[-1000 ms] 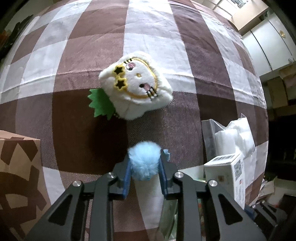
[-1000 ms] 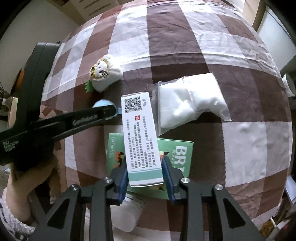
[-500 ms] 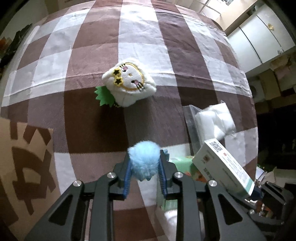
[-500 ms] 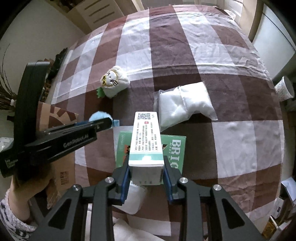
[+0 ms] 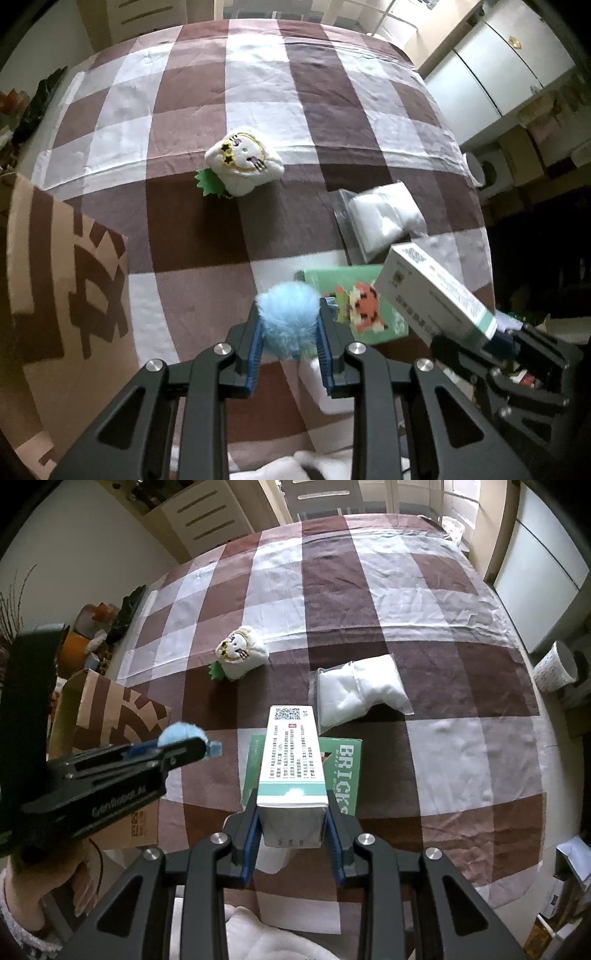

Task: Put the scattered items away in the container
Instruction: 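Lift the pompom with the left tool while the right tool lifts the medicine box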

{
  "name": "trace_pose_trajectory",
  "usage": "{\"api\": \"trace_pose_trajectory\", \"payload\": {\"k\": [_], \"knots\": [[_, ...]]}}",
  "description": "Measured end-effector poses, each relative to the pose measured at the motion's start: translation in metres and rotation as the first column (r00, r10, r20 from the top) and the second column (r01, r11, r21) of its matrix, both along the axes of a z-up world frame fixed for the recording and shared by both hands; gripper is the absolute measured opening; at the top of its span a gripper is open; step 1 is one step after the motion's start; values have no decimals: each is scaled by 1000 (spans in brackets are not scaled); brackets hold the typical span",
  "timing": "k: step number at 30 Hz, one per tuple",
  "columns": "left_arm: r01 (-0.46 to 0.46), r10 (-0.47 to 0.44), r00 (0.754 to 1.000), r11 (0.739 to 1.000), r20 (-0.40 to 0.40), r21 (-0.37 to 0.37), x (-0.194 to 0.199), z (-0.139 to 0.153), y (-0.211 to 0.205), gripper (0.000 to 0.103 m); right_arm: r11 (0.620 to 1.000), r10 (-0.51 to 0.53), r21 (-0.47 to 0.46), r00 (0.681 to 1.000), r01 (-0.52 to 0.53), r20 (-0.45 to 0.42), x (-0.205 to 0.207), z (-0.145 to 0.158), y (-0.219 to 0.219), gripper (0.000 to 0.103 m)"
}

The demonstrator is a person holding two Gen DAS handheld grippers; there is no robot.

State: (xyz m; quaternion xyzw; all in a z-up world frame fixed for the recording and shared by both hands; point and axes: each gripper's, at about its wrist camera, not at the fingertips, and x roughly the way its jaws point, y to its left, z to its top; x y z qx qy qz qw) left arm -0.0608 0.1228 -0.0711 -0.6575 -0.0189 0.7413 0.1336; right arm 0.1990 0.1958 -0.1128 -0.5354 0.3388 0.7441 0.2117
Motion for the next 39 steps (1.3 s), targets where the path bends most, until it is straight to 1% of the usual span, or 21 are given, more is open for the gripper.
{"api": "trace_pose_trajectory", "payload": {"k": [6, 14, 18, 23, 29, 39], "knots": [[26, -26, 1000, 1000, -12, 0, 18, 16, 1, 26, 1000, 7, 19, 1000, -7, -8, 5, 13, -7, 31], [28, -27, 999, 999, -41, 21, 34, 39, -5, 26, 999, 34, 41, 999, -33, -24, 5, 30, -21, 31], [30, -29, 998, 999, -60, 18, 43, 51, -11, 26, 997, 57, 47, 998, -55, -37, 2, 41, -29, 31], [3, -1, 998, 1000, -60, 30, 51, 63, -25, 26, 995, 86, 58, 995, -83, -56, -4, 53, -38, 31], [-37, 41, 995, 998, -87, 50, 56, 79, -43, 26, 990, 128, 70, 989, -123, -69, -17, 64, -49, 31], [-120, 127, 986, 990, -110, 74, 60, 96, -81, 26, 972, 223, 88, 971, -216, -82, -52, 78, -69, 31]]}}
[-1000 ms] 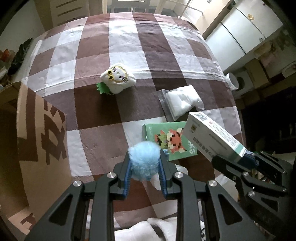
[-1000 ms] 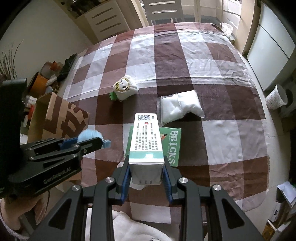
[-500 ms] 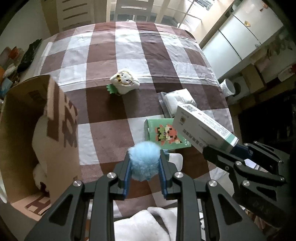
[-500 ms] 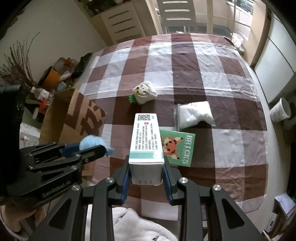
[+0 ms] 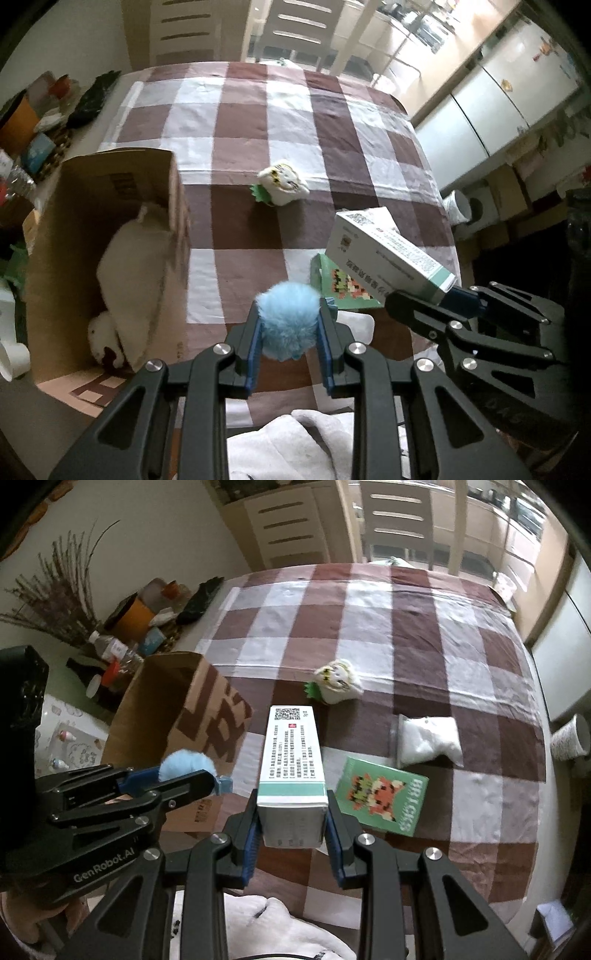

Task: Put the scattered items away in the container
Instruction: 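Lift the pompom with the left tool while the right tool lifts the medicine box, then carry the pompom with the left tool while the right tool carries the medicine box over the box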

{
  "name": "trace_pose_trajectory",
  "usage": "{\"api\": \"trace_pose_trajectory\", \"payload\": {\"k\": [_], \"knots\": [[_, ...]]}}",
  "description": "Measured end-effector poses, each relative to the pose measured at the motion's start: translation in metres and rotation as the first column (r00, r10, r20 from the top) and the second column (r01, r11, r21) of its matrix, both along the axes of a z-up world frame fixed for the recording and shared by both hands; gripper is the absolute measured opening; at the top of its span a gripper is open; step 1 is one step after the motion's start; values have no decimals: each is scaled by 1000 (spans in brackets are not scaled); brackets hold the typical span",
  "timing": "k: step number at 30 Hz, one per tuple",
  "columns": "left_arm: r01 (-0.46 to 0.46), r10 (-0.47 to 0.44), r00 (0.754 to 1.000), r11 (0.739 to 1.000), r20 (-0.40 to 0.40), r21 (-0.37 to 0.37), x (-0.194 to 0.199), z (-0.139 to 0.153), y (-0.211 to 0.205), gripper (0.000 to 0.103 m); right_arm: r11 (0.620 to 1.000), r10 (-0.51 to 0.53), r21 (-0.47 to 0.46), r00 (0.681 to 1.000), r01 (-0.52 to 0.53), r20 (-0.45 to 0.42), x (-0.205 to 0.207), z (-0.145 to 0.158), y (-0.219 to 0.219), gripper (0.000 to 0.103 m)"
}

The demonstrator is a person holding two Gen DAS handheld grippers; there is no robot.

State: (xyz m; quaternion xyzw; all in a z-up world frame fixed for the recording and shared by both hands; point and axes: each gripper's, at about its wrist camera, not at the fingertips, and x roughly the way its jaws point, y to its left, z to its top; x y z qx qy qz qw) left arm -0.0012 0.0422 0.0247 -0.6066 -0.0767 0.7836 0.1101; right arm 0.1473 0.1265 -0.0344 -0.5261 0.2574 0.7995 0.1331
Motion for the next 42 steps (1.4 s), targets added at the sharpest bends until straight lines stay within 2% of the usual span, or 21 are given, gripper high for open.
{"api": "trace_pose_trajectory", "payload": {"k": [8, 16, 31, 42], "knots": [[-99, 99, 995, 995, -14, 15, 7, 11, -40, 26, 996, 93, 11, 996, -92, -7, -31, 8, -19, 31], [-200, 200, 980, 980, -10, 21, 15, 13, -81, 26, 982, 191, 17, 982, -190, -5, -60, 13, -41, 31], [-363, 363, 932, 931, -6, 38, 28, 10, -143, 26, 939, 340, 47, 940, -340, -5, -113, 25, -73, 31], [-447, 447, 894, 894, 18, 28, 35, 0, -185, 26, 900, 433, 45, 901, -433, 7, -151, 24, -100, 31]]}}
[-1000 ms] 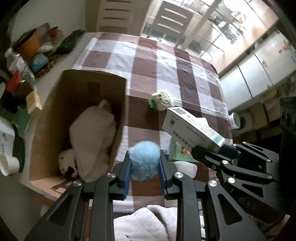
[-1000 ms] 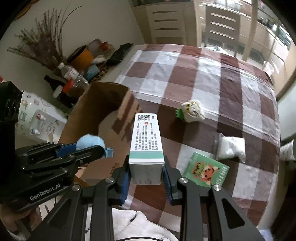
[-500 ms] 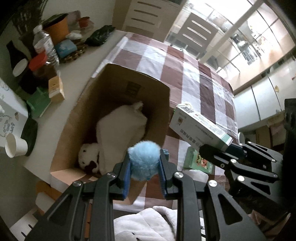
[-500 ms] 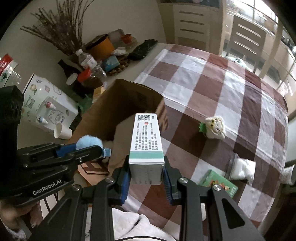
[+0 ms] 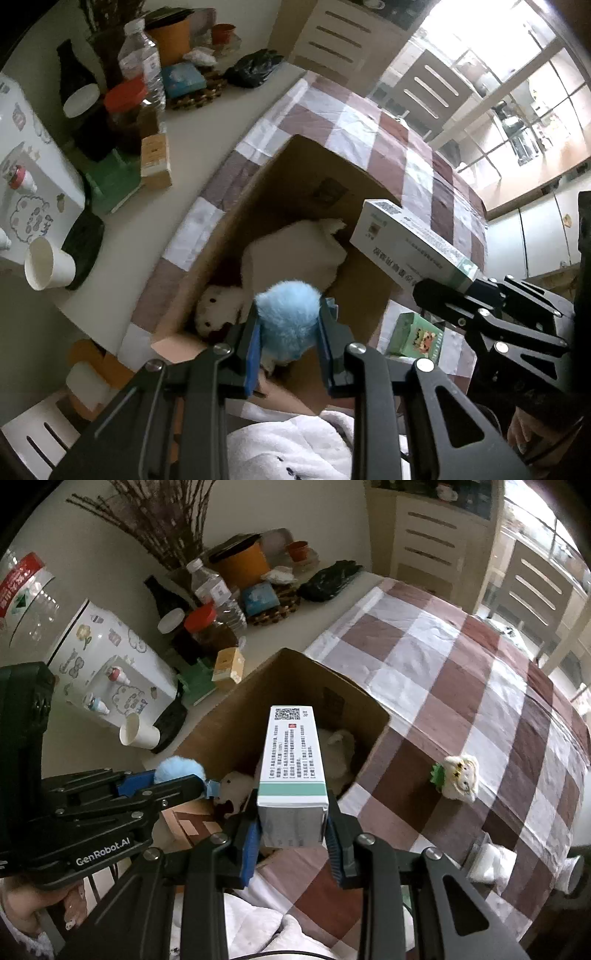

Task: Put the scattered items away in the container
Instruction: 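Carry the pompom with the left tool while the right tool carries the medicine box over the box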

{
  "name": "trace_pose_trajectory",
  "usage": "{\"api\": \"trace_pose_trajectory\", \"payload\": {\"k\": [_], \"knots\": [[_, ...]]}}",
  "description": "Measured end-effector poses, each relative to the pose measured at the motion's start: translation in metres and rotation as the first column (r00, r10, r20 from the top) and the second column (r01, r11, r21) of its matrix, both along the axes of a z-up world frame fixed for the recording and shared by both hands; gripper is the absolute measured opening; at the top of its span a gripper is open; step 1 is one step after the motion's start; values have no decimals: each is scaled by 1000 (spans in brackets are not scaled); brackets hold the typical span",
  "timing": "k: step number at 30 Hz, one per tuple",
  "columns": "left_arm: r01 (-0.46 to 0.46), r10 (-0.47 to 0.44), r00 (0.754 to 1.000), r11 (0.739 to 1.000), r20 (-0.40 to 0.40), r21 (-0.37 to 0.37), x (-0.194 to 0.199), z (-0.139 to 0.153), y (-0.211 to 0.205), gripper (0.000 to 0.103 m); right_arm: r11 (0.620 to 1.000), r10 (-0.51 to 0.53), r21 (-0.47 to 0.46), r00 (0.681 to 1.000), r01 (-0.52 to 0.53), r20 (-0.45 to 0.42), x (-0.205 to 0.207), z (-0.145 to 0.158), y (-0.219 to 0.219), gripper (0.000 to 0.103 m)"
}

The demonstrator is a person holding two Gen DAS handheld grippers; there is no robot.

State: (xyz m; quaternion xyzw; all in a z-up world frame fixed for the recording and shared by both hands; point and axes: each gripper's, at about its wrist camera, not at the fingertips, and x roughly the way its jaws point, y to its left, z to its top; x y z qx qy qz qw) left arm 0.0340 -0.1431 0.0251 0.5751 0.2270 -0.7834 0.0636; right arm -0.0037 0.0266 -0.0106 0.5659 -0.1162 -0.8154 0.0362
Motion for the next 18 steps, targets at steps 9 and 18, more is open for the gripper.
{"api": "trace_pose_trajectory", "payload": {"k": [9, 18], "knots": [[22, -22, 999, 1000, 28, -16, -6, -8, -6, 26, 999, 34, -5, 999, -34, 15, -18, -6, -13, 31], [50, -50, 998, 999, 43, 2, -13, -15, -5, 26, 999, 37, -8, 999, -37, 33, -26, -10, -16, 31]]}}
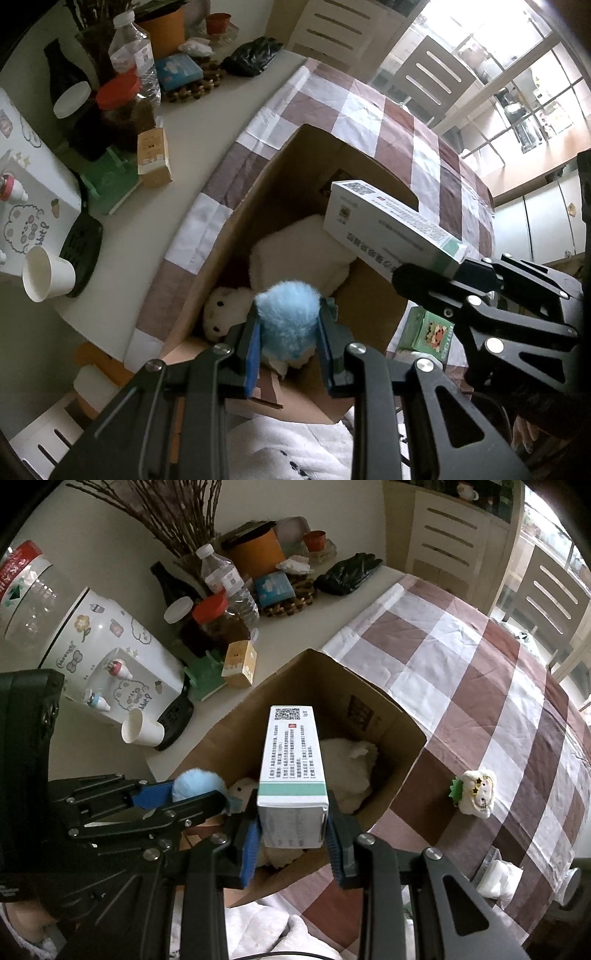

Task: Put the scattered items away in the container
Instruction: 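Carry the pompom with the left tool while the right tool carries the medicine box over the box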

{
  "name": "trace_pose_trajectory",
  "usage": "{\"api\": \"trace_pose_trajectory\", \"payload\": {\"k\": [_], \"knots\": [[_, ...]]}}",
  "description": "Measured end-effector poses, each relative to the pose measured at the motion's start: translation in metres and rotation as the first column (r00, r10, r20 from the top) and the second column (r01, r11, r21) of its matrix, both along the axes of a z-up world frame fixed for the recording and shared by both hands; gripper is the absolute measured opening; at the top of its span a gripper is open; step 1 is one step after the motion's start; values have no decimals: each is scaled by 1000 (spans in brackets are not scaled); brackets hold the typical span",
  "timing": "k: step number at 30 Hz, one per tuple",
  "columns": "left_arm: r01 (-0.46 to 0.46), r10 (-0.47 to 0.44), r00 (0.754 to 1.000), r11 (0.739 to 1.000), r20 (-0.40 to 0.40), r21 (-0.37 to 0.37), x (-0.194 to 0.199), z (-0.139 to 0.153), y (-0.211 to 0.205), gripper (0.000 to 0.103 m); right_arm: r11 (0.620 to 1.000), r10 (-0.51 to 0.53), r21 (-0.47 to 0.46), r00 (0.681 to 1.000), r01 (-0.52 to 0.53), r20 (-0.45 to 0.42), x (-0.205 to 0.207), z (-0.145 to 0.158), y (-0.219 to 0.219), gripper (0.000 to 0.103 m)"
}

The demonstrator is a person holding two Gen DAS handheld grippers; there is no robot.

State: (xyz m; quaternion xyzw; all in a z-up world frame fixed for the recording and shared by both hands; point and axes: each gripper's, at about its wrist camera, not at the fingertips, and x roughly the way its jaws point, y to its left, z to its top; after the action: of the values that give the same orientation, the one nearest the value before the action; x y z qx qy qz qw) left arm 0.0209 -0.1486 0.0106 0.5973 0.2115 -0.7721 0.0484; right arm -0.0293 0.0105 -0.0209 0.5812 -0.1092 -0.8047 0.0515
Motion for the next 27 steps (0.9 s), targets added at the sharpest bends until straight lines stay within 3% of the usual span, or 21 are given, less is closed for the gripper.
{"api": "trace_pose_trajectory", "payload": {"k": [27], "knots": [[7, -7, 999, 1000, 34, 2, -2, -9, 4, 26, 999, 37, -13, 999, -36, 30, -7, -10, -3, 31]]}}
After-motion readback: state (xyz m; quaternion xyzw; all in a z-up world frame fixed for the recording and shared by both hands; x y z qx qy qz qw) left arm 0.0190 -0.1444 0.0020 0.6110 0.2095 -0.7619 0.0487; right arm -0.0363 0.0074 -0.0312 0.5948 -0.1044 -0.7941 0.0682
